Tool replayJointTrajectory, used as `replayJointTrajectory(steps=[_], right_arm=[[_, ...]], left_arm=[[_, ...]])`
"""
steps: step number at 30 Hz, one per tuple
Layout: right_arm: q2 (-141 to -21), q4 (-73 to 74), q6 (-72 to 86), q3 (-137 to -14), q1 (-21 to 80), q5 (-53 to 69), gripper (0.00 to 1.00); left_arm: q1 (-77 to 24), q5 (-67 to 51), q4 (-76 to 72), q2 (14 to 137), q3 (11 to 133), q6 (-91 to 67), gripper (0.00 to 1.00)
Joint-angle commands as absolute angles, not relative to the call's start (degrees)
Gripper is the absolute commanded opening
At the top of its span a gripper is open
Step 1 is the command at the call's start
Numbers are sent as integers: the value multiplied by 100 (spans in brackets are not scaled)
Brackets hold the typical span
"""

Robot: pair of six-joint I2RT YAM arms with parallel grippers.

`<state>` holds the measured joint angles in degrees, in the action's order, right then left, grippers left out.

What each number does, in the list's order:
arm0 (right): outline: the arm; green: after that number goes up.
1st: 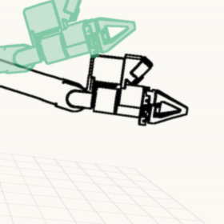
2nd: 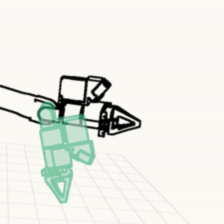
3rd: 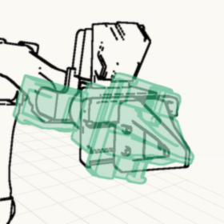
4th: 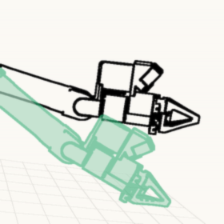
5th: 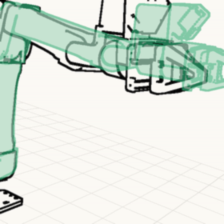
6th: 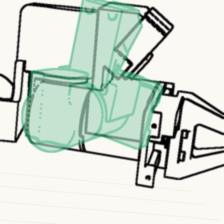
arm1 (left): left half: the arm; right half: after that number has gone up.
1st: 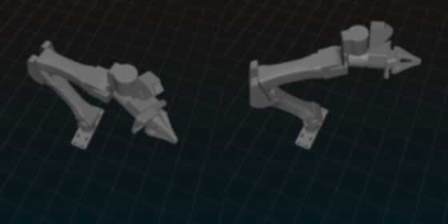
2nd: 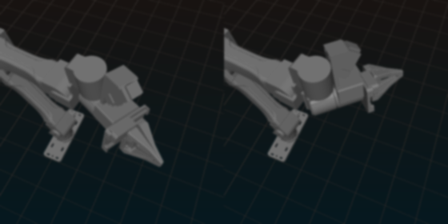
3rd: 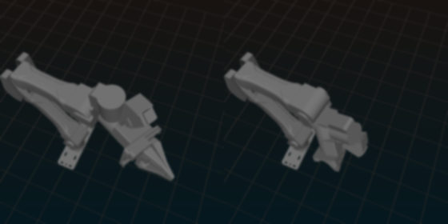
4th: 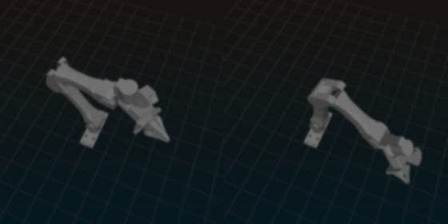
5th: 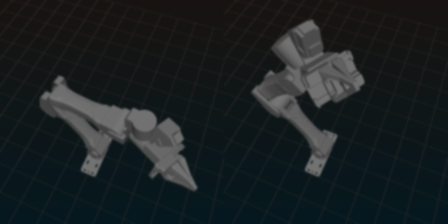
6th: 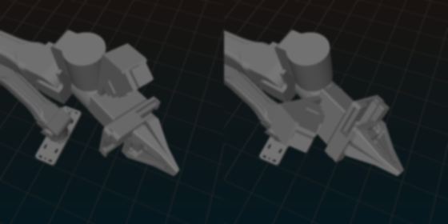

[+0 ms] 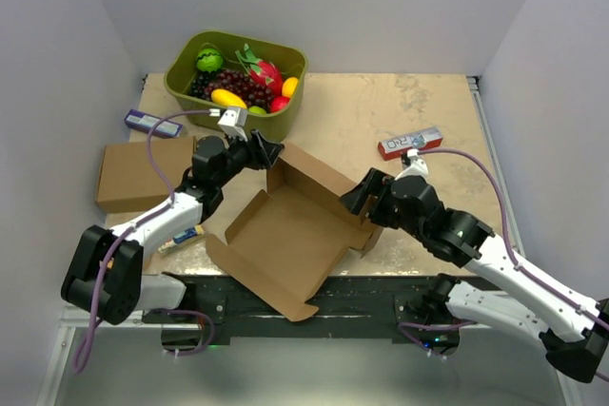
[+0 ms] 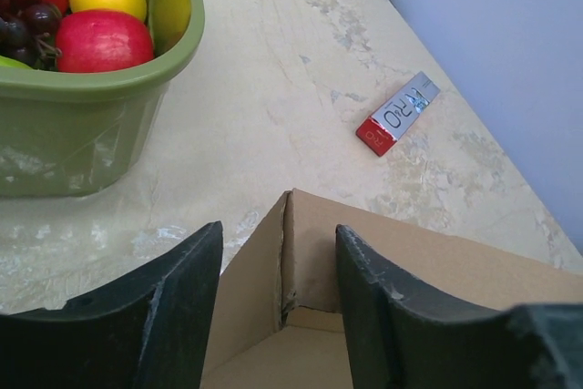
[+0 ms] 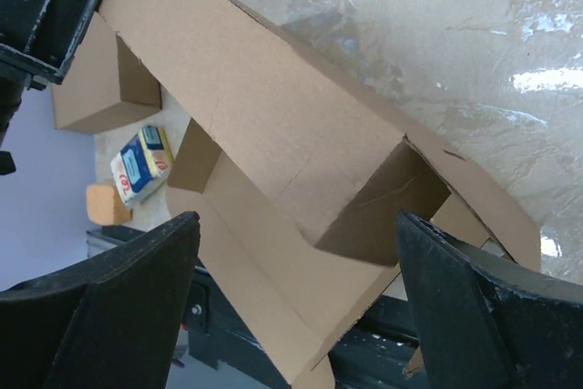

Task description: Fold the paper box

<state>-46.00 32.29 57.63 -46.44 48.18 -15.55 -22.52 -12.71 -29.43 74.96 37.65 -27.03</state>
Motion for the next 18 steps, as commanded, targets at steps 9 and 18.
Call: replayJointTrajectory(steps=[9,18], right_arm=[[-4456,2479,6424,-4017,4790,-1810,91],[-4939,1802,6478,-3841,4790,-1986,88]], left_arm=[[-2171,-1292,-3155,7480,3322,-2777,48],[-2171,-1292,-3199,7392,3252,-2847,45]])
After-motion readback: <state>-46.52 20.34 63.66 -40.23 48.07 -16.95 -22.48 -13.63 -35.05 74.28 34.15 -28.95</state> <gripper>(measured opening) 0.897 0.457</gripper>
